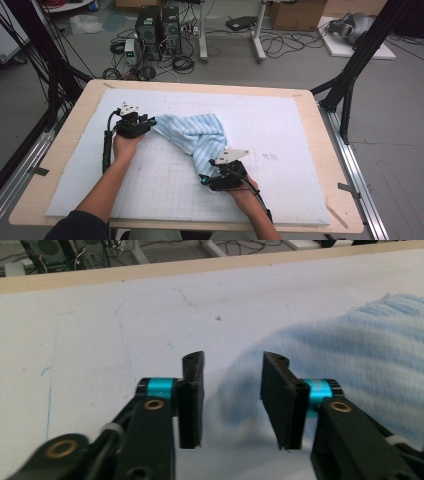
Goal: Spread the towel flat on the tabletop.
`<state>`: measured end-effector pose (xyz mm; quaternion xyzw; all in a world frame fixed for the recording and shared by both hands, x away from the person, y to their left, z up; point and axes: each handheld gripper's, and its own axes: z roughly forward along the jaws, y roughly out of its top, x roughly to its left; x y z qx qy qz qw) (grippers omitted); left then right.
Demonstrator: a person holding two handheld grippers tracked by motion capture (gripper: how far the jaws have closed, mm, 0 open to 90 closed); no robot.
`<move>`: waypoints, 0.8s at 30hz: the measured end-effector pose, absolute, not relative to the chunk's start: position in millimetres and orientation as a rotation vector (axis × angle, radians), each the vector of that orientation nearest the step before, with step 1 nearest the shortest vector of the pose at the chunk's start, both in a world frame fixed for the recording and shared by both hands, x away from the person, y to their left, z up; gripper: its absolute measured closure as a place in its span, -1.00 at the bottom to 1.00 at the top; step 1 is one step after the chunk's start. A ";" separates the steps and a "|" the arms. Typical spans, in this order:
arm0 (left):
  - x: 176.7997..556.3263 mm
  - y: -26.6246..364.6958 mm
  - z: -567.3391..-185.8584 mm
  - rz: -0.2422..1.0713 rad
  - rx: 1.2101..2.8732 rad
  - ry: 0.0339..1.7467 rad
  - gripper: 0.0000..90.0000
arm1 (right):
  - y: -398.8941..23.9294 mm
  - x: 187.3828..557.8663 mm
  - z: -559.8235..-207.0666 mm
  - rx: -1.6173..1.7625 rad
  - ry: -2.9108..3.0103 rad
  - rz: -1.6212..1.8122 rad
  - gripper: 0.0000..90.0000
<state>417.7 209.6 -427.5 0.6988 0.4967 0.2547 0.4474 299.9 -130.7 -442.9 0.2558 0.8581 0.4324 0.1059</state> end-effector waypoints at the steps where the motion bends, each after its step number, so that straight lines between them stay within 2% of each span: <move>1: 416.8 210.9 -427.3 0.629 1.724 1.240 0.17 | -126.7 300.4 -446.2 0.775 2.543 1.235 -0.15; 3: 413.3 213.9 -426.4 0.619 1.709 1.238 0.15 | -121.5 301.1 -450.3 0.774 2.540 1.179 0.09; 4: 410.9 215.3 -425.7 0.625 1.713 1.230 0.15 | -121.4 301.0 -448.8 0.775 2.541 1.182 0.43; 6: 406.1 217.2 -424.8 0.624 1.705 1.216 0.15 | -122.3 301.3 -446.1 0.767 2.540 1.179 0.81; 12: 395.6 218.4 -419.0 0.594 1.722 1.154 0.13 | -143.1 311.8 -429.4 0.883 2.454 1.441 0.85; 16: 389.5 210.0 -413.1 0.601 1.747 1.088 0.22 | -166.5 323.6 -414.9 1.014 2.287 1.518 0.85; 24: 383.8 188.8 -414.1 0.534 1.815 0.986 0.24 | -188.6 359.9 -414.4 1.169 2.188 1.334 0.85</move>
